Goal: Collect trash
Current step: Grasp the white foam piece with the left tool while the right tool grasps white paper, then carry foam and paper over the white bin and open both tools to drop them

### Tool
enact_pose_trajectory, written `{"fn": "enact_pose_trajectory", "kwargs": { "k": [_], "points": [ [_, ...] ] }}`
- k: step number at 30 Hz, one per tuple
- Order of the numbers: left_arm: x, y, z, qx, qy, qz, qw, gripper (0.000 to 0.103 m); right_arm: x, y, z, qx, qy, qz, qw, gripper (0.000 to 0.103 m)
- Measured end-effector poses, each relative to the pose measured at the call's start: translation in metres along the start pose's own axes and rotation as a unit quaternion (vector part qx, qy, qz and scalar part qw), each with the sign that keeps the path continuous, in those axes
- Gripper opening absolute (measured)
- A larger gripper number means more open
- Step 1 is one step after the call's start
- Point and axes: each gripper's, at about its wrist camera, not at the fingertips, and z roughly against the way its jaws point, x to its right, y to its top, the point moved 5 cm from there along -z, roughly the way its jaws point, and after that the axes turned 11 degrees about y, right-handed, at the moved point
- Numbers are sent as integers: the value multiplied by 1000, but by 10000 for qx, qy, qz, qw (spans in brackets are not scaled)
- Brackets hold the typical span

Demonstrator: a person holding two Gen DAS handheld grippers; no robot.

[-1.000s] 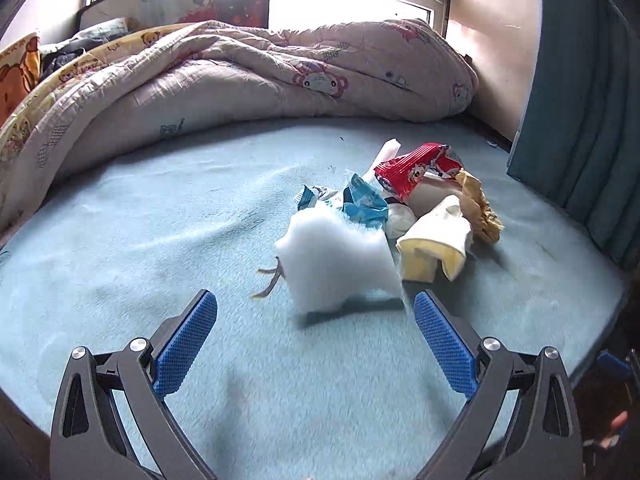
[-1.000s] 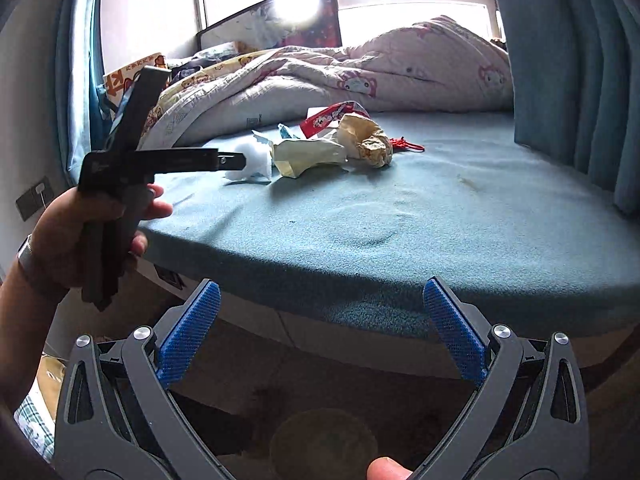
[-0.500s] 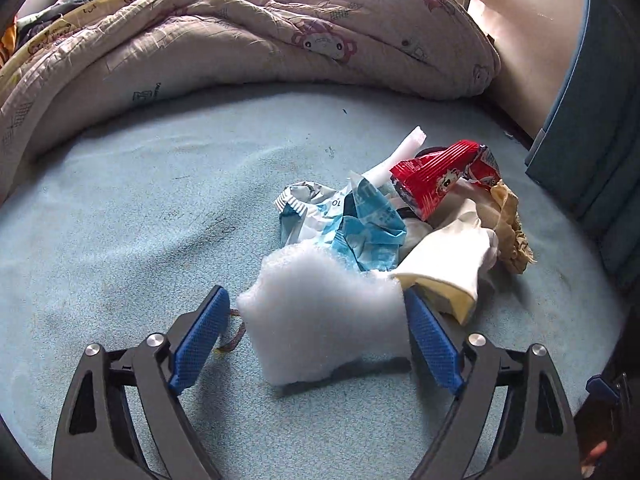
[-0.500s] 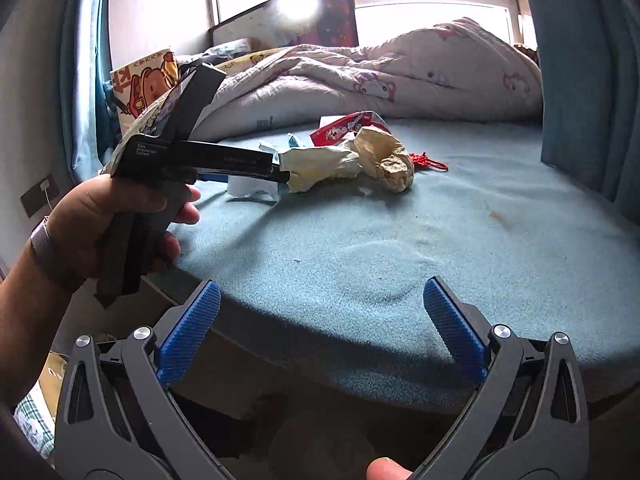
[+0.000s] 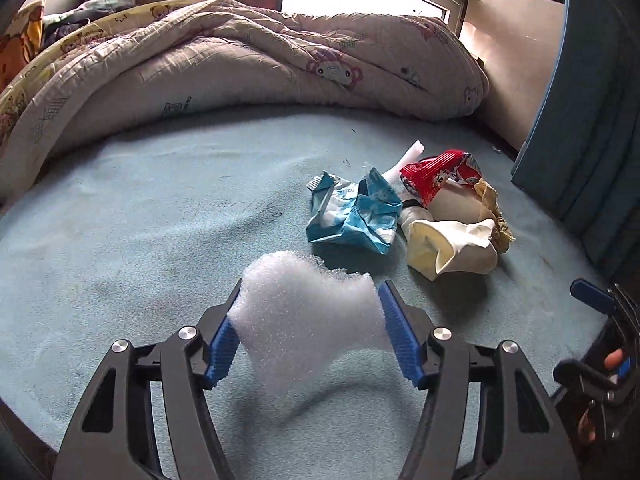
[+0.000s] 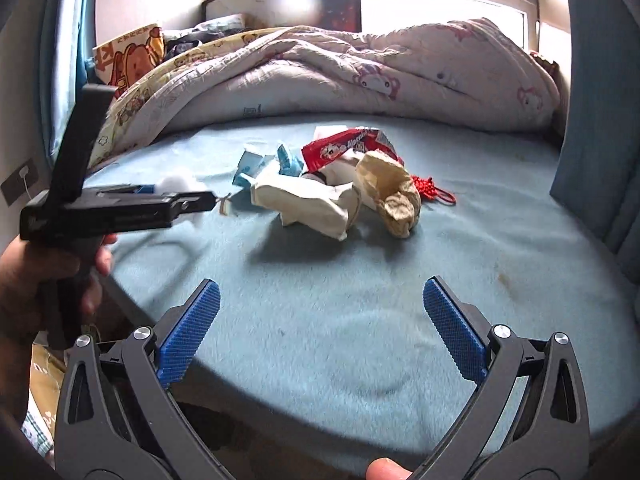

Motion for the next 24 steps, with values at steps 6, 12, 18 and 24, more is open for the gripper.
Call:
{"fn": "enact_pose_trajectory", "kwargs": {
  "k": [6, 12, 18, 24],
  "points": [
    [-30, 0, 4, 65, 55, 175, 9998, 63, 3, 35, -55, -292, 207, -548, 9979, 98],
    [-38, -4, 4, 74, -72, 188, 9998, 63, 3, 51, -95, -617, -229, -758, 9950, 98],
    [-37, -10, 3, 40, -151, 160, 9998, 64, 12, 53, -98, -638, -262, -871, 9938, 75],
    [-31, -17, 18, 68, -202, 115, 9997, 64, -8, 48, -62, -272, 87, -770, 9966, 75]
  ]
}}
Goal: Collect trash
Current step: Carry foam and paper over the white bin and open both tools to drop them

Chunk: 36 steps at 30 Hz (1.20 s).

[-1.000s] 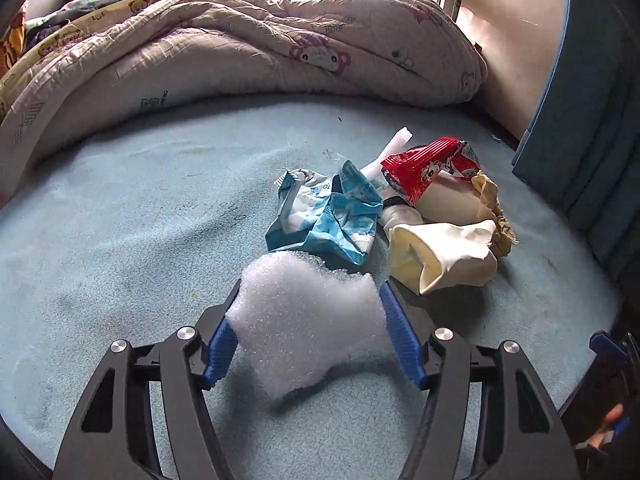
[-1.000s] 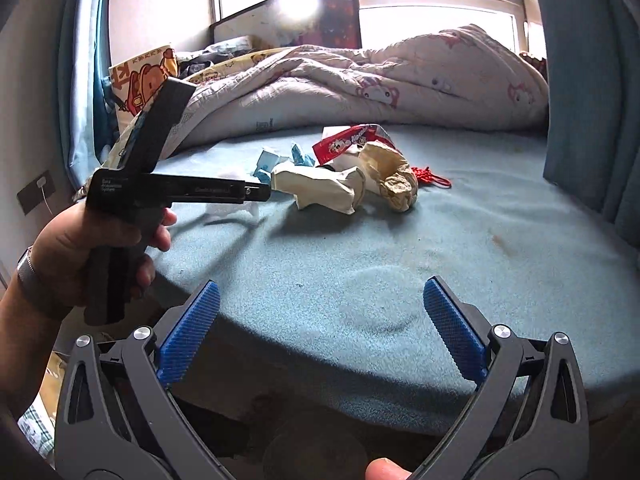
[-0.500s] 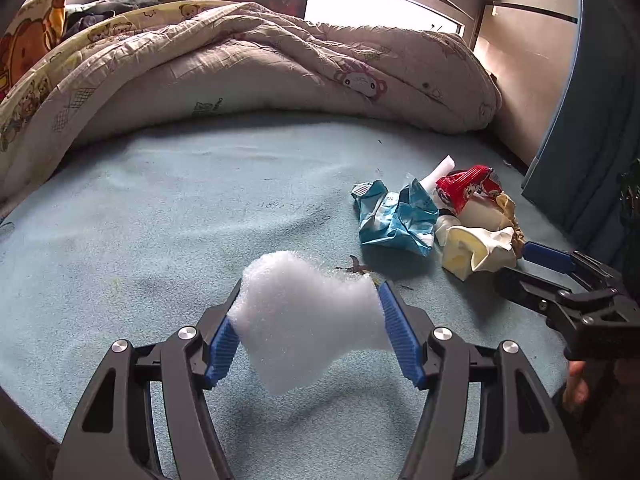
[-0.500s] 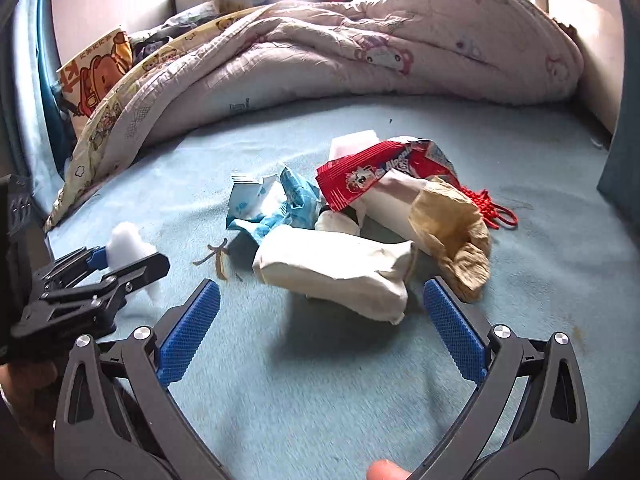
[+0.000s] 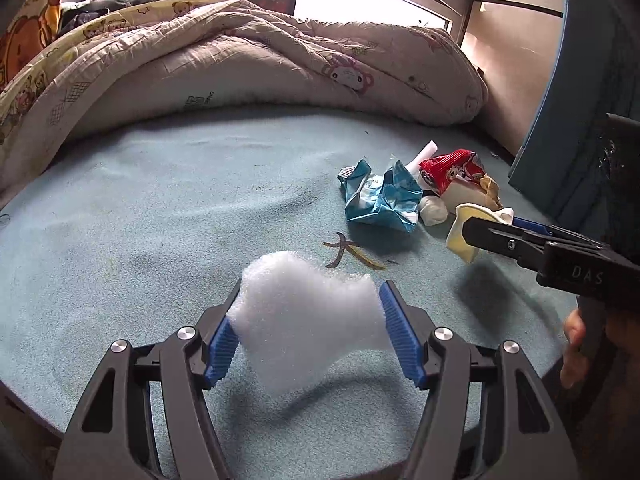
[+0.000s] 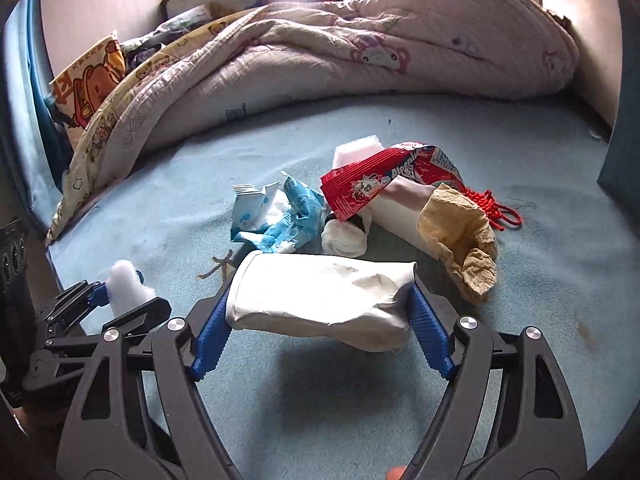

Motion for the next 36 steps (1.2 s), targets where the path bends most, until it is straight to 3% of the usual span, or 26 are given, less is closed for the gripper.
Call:
{"fn": "enact_pose_trajectory", "kwargs": {
  "k": [16, 21, 29, 36],
  "points": [
    [33, -36, 95, 260, -196, -169, 9993, 64, -54, -63, 142, 589, 302, 655, 9957, 75],
    [40, -63, 124, 381, -202, -240, 9988, 64, -66, -98, 173, 745, 318, 882, 9928, 75],
    [50, -136, 133, 230, -296, -394, 9985, 64, -66, -179, 173, 552, 285, 977, 9933, 75],
    [59, -200, 102, -211, -374, -666, 9969, 64, -32, -263, 124, -291, 239, 767, 9963, 75]
  ]
}}
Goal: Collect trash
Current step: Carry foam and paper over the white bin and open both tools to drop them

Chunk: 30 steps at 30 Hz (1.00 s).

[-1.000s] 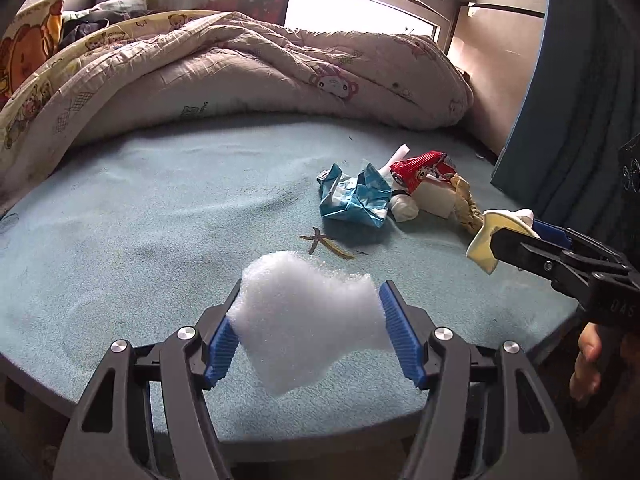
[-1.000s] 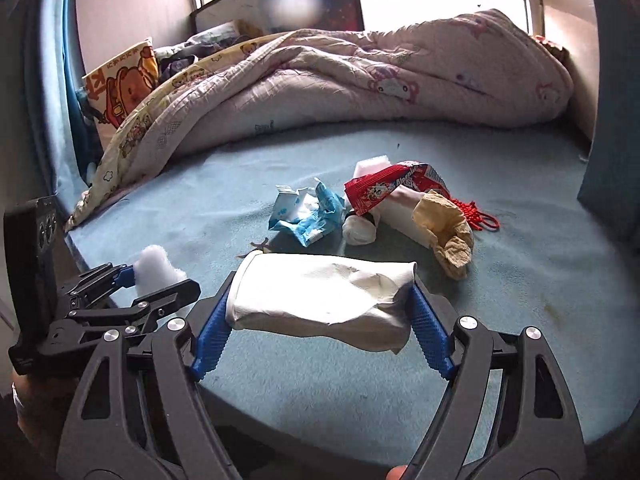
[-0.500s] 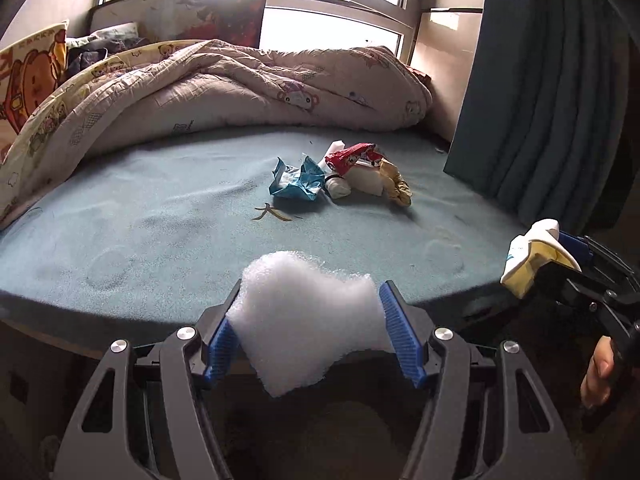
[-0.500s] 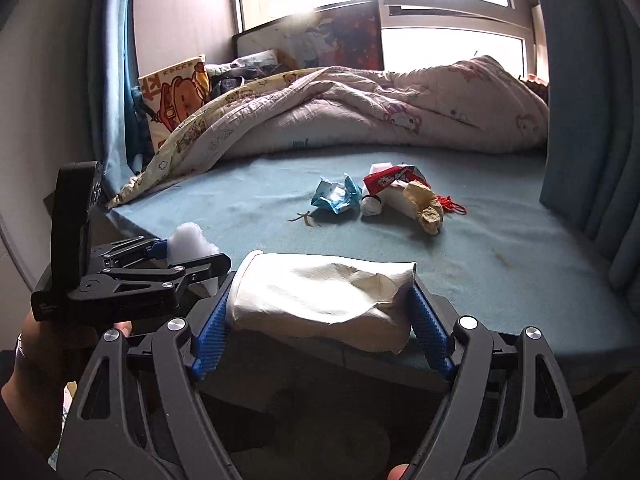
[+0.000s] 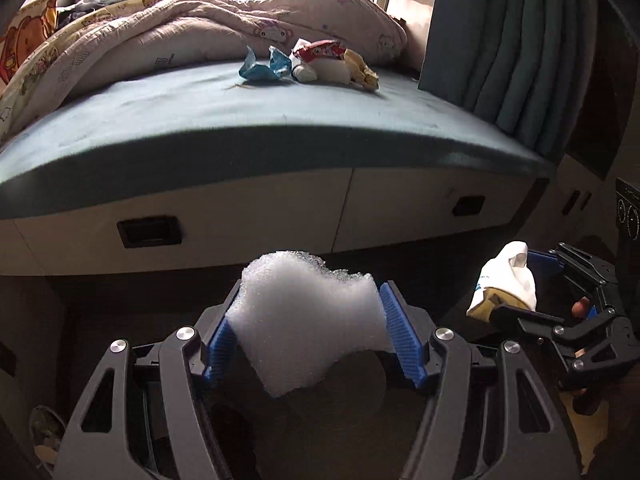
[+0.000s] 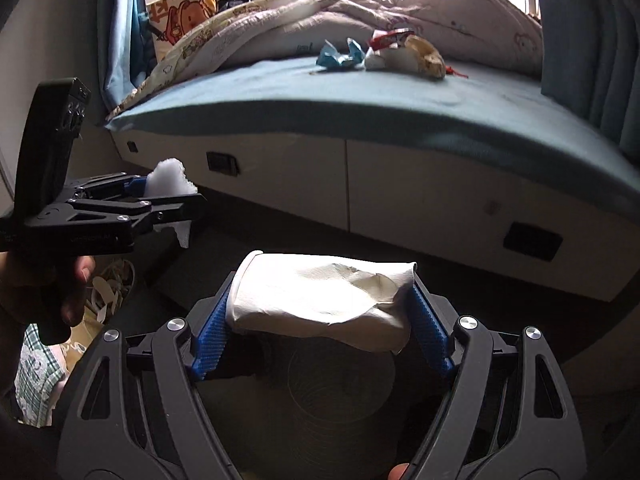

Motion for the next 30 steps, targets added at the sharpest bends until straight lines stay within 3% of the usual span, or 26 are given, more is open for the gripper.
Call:
{"fn": "enact_pose_trajectory", "kwargs": {
  "k": [3, 9, 13, 22, 26, 30],
  "points": [
    [8, -29, -29, -280, -95, -107, 9995, 64, 14, -33, -26, -232, -83, -26, 9997, 75],
    [31, -82, -87, -786, -312, -213, 9962, 64, 35, -81, -64, -447, 193, -191, 9986, 75],
    [42, -114, -128, -1218, -370, -253, 9915, 65, 53, -108, -90, -854, 153, -433, 9953, 75],
    [49, -160, -206, -2135, -630, -287, 9745, 65, 79, -122, -126, -1154, 126, -780, 9902, 75],
    [58, -175, -227, -2358, -623, -472, 9686, 65, 86, -122, -142, -1278, 85, -912, 9876, 75],
    [68, -180, -230, -2314, -776, -579, 9680, 68, 90, -127, -143, -1329, 100, -983, 9862, 75]
  ]
}}
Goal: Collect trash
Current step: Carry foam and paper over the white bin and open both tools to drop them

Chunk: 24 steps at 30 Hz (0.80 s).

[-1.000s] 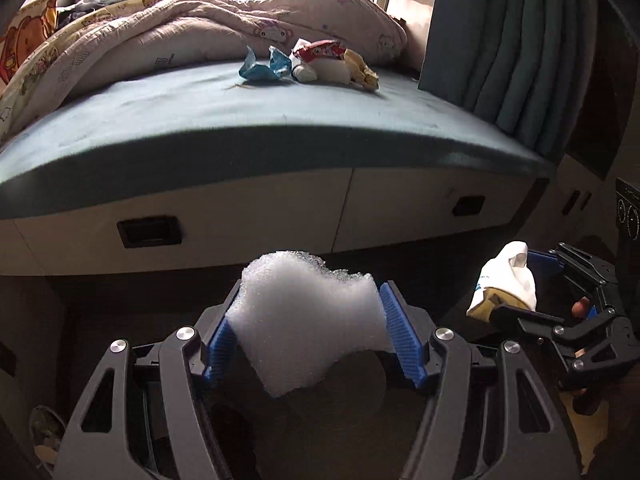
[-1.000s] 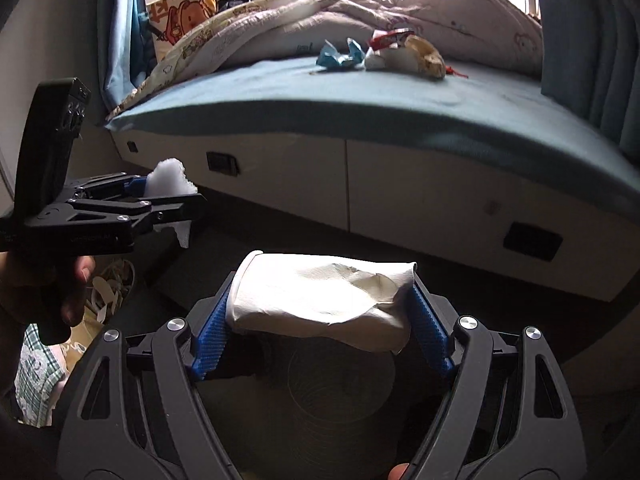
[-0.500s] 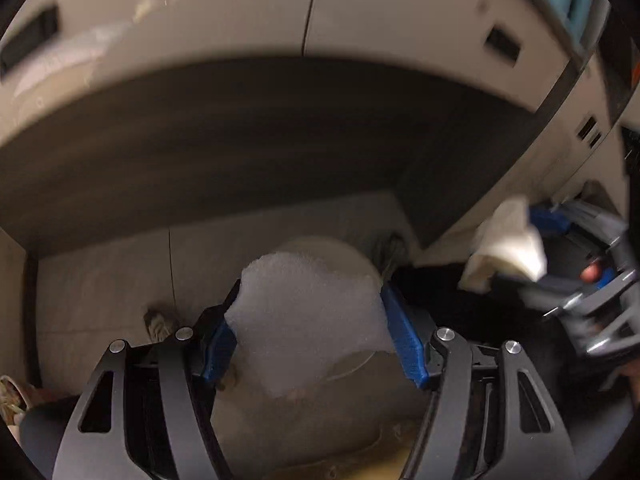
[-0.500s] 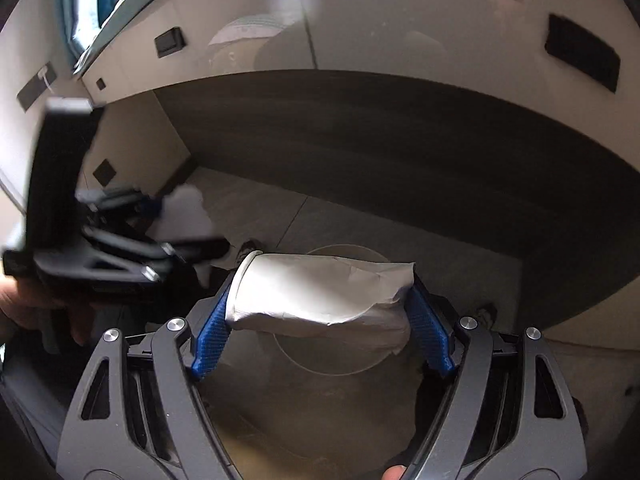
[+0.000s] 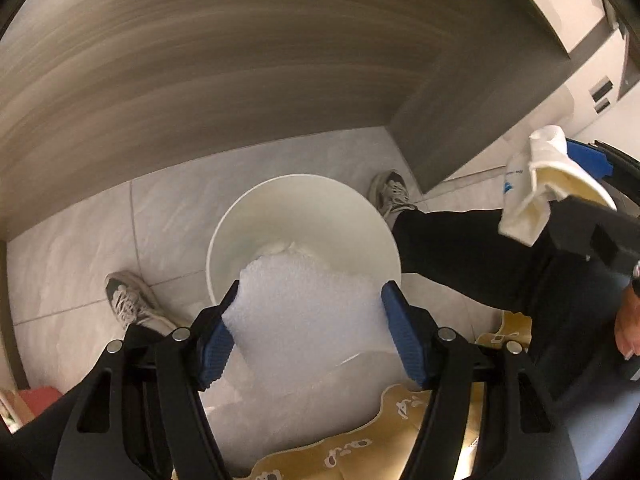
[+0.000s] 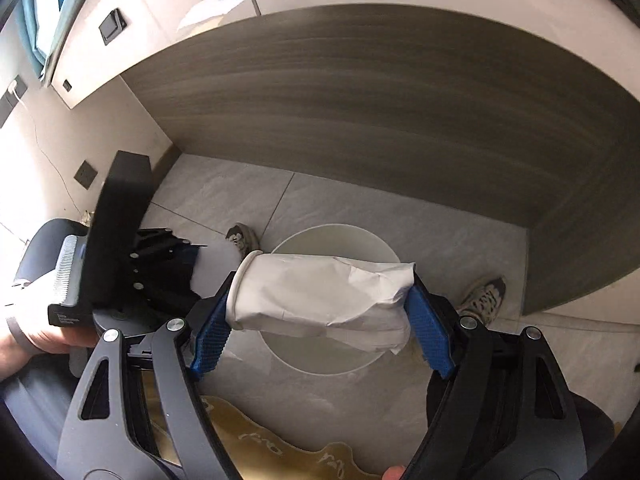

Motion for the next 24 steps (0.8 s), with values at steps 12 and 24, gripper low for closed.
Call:
{"fn": "enact_pose_trajectory", "kwargs": {
  "k": [12, 24],
  "points": [
    [-15, 6, -12, -162, 642, 272, 9974, 97, -1, 5, -8, -120, -109, -4, 9999, 75],
    [-75, 15, 46, 708, 814, 930, 9898, 97, -29, 2, -26, -459, -173, 443, 9978, 87]
  ]
}}
